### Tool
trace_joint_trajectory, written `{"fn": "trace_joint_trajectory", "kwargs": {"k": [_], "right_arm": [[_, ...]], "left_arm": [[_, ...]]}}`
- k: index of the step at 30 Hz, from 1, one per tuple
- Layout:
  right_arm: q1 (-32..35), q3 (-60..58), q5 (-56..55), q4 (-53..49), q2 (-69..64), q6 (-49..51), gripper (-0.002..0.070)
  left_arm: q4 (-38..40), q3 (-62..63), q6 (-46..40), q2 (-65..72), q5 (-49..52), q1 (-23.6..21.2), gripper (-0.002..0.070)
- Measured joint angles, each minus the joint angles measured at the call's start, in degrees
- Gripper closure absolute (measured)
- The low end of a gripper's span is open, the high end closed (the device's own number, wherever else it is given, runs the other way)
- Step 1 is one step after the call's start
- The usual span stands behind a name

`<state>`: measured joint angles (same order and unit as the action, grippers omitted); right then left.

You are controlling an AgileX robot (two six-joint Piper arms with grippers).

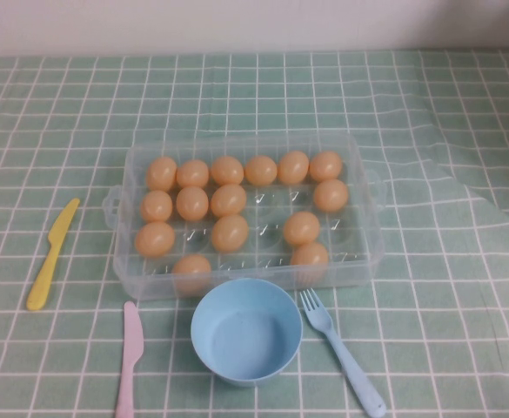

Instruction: Take an egg out of the egg box

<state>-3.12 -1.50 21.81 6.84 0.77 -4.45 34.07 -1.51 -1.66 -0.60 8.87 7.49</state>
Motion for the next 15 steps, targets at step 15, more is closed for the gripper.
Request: {"fn": "trace_joint_trajectory", "kwargs": {"k": [15], "right_arm": [[0.0,0.0,0.0,0.0,0.0,0.0,0.0694]], "left_arm": [[1.2,9.5,-1.7,7.1,6.9,0.0,0.0678]]}}
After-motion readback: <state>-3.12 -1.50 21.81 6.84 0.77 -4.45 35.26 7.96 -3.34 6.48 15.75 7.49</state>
